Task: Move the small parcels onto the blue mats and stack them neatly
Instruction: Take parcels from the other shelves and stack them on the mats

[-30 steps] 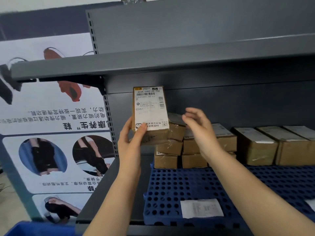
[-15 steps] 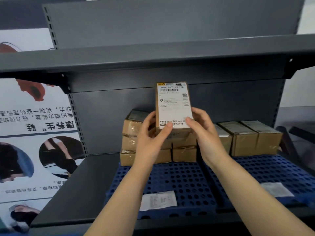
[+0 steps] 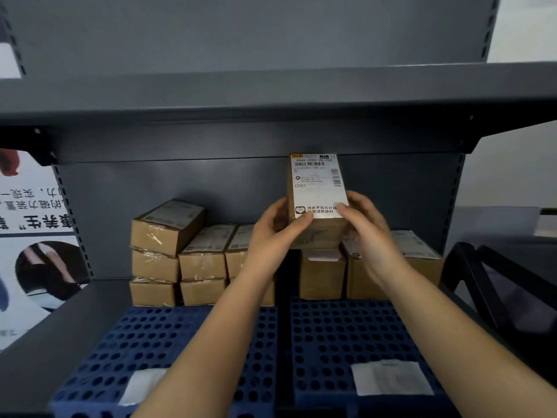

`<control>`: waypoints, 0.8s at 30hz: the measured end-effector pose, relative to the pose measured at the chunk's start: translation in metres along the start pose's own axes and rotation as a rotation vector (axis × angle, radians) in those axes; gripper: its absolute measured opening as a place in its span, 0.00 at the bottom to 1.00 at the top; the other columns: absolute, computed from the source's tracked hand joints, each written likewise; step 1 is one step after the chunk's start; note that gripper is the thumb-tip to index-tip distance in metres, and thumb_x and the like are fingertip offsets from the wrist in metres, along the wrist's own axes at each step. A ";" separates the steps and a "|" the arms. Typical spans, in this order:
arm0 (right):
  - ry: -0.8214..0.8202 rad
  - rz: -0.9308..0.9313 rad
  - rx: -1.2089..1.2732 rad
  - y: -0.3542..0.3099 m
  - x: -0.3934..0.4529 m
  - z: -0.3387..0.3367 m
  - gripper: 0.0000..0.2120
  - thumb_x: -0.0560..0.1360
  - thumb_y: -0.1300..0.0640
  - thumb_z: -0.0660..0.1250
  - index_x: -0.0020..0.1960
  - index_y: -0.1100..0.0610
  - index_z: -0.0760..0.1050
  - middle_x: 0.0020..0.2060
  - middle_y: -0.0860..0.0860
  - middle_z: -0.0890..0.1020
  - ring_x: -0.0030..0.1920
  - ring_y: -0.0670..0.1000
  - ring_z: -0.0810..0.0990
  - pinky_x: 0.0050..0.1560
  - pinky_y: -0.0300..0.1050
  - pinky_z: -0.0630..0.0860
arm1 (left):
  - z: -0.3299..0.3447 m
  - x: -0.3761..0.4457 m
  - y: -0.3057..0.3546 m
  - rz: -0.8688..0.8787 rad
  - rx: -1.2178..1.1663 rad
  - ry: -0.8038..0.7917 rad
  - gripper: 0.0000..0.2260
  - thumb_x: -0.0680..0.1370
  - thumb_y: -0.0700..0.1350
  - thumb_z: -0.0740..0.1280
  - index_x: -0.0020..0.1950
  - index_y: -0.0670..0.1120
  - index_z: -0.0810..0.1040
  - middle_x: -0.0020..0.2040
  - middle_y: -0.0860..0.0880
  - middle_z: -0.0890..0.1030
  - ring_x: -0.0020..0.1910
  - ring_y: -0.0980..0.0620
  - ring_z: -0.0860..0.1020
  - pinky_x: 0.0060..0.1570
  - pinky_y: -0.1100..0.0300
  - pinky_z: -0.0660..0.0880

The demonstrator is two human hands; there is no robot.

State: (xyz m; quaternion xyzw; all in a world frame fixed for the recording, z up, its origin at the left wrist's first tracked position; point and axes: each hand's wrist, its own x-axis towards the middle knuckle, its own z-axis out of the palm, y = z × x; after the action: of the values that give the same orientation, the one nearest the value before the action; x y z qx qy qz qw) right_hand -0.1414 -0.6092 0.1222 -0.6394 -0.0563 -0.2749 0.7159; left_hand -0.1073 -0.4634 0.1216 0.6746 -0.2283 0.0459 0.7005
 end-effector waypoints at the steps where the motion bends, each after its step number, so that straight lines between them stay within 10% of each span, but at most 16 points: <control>1: -0.007 0.015 0.007 0.001 0.004 -0.006 0.12 0.77 0.59 0.63 0.59 0.52 0.72 0.49 0.46 0.80 0.49 0.44 0.80 0.44 0.35 0.75 | 0.006 0.004 -0.001 -0.020 -0.007 0.010 0.23 0.73 0.50 0.70 0.66 0.50 0.71 0.52 0.59 0.78 0.52 0.62 0.76 0.48 0.67 0.75; 24: -0.076 0.339 -0.104 0.041 0.064 -0.037 0.13 0.76 0.49 0.64 0.56 0.56 0.74 0.53 0.52 0.80 0.55 0.51 0.78 0.53 0.44 0.75 | 0.035 0.054 -0.038 -0.253 0.126 0.101 0.25 0.72 0.58 0.69 0.64 0.48 0.74 0.59 0.49 0.79 0.55 0.52 0.79 0.59 0.50 0.75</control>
State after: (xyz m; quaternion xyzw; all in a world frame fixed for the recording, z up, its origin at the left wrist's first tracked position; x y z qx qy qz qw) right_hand -0.0788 -0.6635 0.1070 -0.6858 0.0395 -0.1286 0.7153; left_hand -0.0543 -0.5132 0.1068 0.7376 -0.1026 0.0054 0.6674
